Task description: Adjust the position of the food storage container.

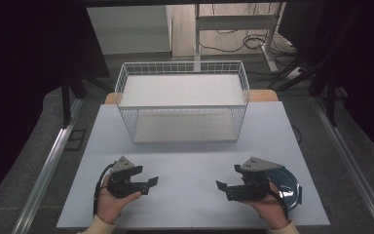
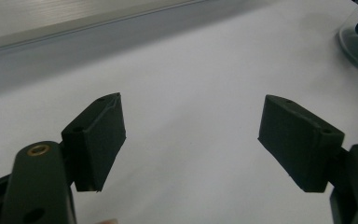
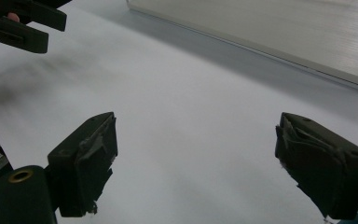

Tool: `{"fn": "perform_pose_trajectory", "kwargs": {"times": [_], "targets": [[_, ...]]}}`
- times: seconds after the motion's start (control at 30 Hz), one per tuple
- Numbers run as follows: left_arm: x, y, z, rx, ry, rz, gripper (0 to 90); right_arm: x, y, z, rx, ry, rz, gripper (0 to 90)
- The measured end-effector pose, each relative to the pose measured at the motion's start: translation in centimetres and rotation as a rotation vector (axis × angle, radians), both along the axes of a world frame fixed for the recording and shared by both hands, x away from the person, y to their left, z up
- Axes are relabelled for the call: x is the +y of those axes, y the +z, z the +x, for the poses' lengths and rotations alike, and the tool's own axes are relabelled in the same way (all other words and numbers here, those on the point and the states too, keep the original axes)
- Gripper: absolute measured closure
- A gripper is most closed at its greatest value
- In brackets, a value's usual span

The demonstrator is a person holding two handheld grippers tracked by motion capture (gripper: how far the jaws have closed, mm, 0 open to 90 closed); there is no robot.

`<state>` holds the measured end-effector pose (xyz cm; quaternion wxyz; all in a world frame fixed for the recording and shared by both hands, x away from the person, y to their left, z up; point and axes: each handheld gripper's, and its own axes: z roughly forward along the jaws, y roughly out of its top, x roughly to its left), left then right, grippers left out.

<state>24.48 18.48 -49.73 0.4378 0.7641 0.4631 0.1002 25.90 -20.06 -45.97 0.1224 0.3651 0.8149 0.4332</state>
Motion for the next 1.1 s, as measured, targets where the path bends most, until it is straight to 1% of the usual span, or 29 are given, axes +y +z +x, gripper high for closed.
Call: {"fn": "perform_pose_trajectory", "kwargs": {"times": [0.27, 0.43, 0.67, 0.9, 1.1], "targets": [[0.08, 0.21, -0.08, 0.004, -0.002, 0.000, 22.0, 0.24, -0.04, -0.08, 0.006, 0.006, -0.013, 13.1], [0.06, 0.12, 0.00, 0.015, -0.002, 0.003, 22.1, 0.07, -0.09, 0.00, 0.005, -0.005, -0.020, 13.1], [-0.10, -0.01, -0.01, 0.021, -0.006, 0.008, 21.9, -0.25, 0.10, 0.02, 0.000, -0.018, -0.024, 13.1], [-0.05, -0.13, 0.08, 0.031, -0.005, 0.010, 21.4, -0.33, 0.18, 0.06, 0.002, -0.020, -0.026, 13.2], [-0.13, -0.08, 0.02, 0.032, -0.006, 0.007, 21.4, -0.57, 0.44, -0.01, 0.001, -0.023, -0.030, 15.5]]}}
